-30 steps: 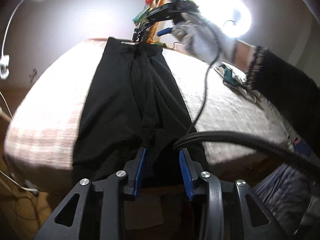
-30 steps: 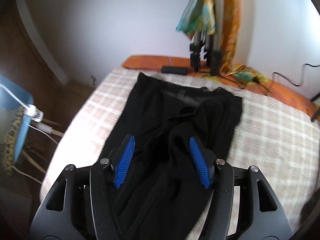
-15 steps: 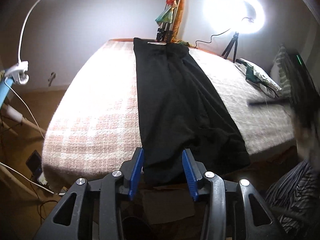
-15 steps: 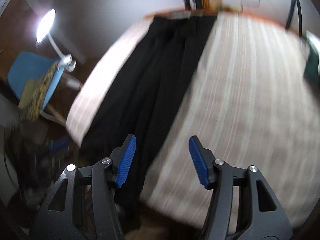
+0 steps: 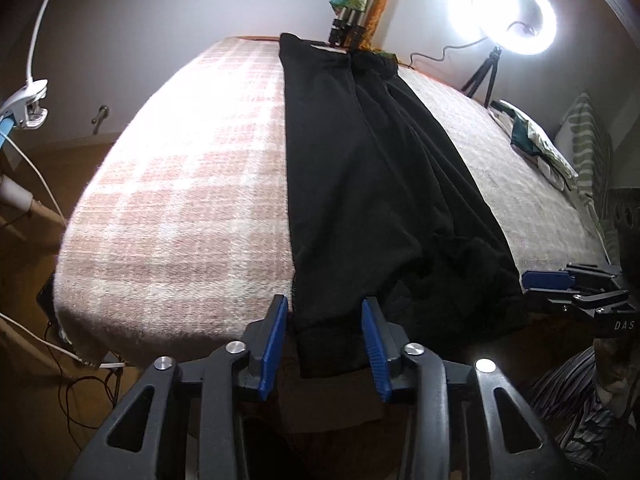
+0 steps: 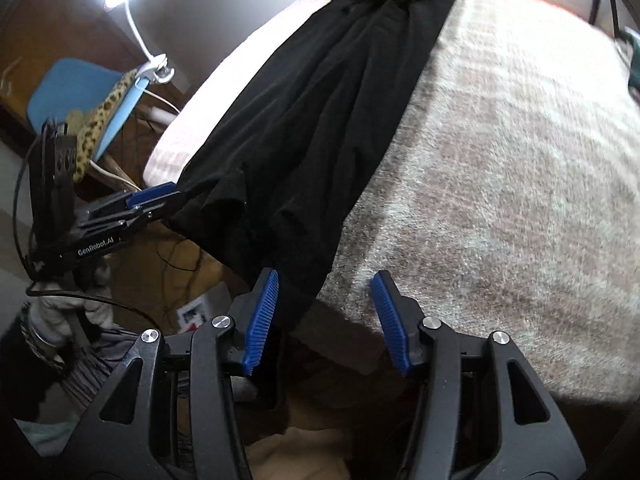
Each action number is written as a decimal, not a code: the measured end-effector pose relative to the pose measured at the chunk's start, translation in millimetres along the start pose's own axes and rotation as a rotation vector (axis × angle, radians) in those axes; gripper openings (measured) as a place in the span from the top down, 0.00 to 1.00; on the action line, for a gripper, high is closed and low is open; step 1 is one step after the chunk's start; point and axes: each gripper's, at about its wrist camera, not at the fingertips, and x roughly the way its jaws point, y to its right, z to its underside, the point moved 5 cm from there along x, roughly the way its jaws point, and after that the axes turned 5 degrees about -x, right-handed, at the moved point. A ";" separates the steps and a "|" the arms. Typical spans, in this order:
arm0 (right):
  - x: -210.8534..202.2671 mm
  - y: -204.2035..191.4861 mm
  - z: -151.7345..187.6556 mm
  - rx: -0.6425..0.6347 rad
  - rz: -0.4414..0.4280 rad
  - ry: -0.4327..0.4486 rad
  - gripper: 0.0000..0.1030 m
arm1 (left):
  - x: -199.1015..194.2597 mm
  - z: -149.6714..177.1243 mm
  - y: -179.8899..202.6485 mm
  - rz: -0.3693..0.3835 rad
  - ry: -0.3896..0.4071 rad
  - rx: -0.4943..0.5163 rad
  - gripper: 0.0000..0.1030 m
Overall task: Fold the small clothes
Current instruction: 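Grasp the hem end of the folded strip with both grippers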
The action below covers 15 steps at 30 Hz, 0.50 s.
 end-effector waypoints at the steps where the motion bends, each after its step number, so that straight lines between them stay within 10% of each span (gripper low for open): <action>1: 1.4 -1.5 -0.6 -0.013 0.008 -0.003 0.64 | -0.1 -0.3 1.1 -0.009 0.007 0.007 0.71; 5: 5.6 -8.5 -1.2 -0.071 0.054 -0.001 0.92 | 2.0 -2.7 4.6 -0.004 0.003 0.016 0.98; 15: 5.2 -4.9 2.8 0.018 -0.039 -0.011 0.98 | -11.4 -2.1 -8.1 0.010 0.016 -0.015 0.99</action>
